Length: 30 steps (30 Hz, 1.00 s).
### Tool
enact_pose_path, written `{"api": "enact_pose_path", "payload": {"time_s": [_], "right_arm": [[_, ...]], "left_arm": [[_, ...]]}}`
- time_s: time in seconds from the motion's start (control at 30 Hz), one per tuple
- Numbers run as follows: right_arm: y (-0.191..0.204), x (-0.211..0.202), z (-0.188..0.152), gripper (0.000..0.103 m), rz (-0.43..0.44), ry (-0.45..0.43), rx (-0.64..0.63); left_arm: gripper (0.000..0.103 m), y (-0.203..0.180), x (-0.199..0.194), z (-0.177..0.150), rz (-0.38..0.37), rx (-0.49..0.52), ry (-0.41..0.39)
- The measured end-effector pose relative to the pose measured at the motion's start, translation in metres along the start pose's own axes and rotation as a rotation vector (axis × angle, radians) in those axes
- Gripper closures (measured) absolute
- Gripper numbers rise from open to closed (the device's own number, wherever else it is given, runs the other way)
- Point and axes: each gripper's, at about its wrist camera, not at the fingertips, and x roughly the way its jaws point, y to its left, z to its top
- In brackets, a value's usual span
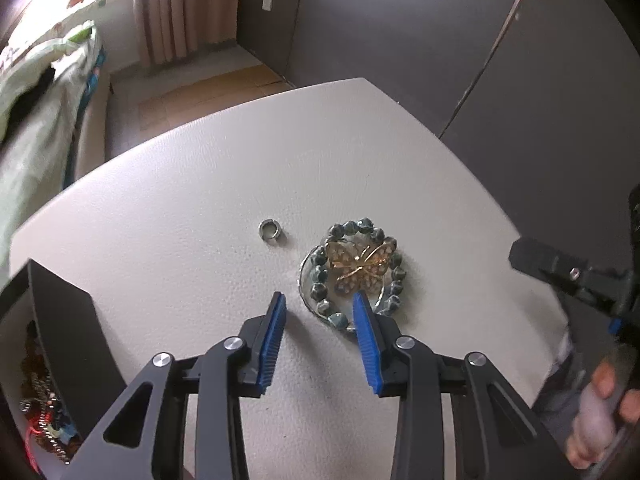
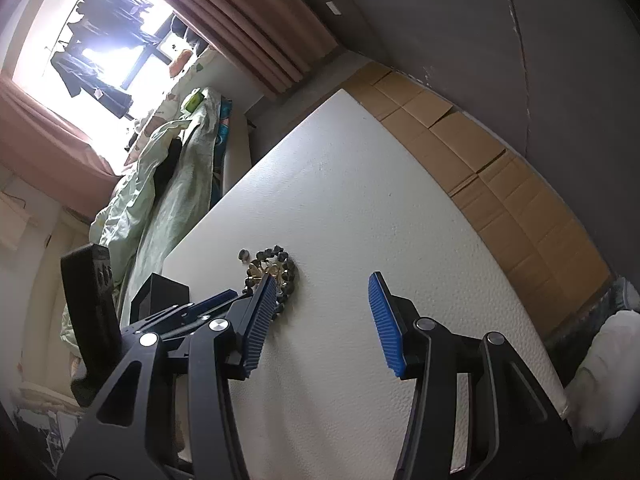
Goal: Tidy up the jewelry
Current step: 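Move the left tool to the dark bead bracelet and grasp it, then carry the bead bracelet with the left tool while the right tool grasps the butterfly pendant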
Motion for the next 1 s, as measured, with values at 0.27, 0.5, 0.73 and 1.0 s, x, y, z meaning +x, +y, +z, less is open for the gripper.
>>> {"api": "enact_pose_path", "payload": {"time_s": [0.27, 0.5, 0.73, 1.0], "right_arm": [[0.004, 0.005, -0.001, 0.054, -0.014, 0.008, -0.012], [0.007, 0.006, -0.002, 0.054, -0.020, 0.005, -0.026], [0.011, 0.010, -0.002, 0.061, -0.011, 0.012, -0.039], [0.028, 0.022, -0.003, 0.062, 0.003, 0.027, -0.090]], "left_arm": [[0.095, 0.002, -0.006, -0.002, 0.042, 0.013, -0.038], [0.095, 0.017, -0.031, 0.002, -0.046, -0.035, -0.097], [0.095, 0.029, -0.060, 0.009, -0.160, -0.090, -0.151], [0.095, 0.038, -0.087, 0.007, -0.251, -0.134, -0.190]]}}
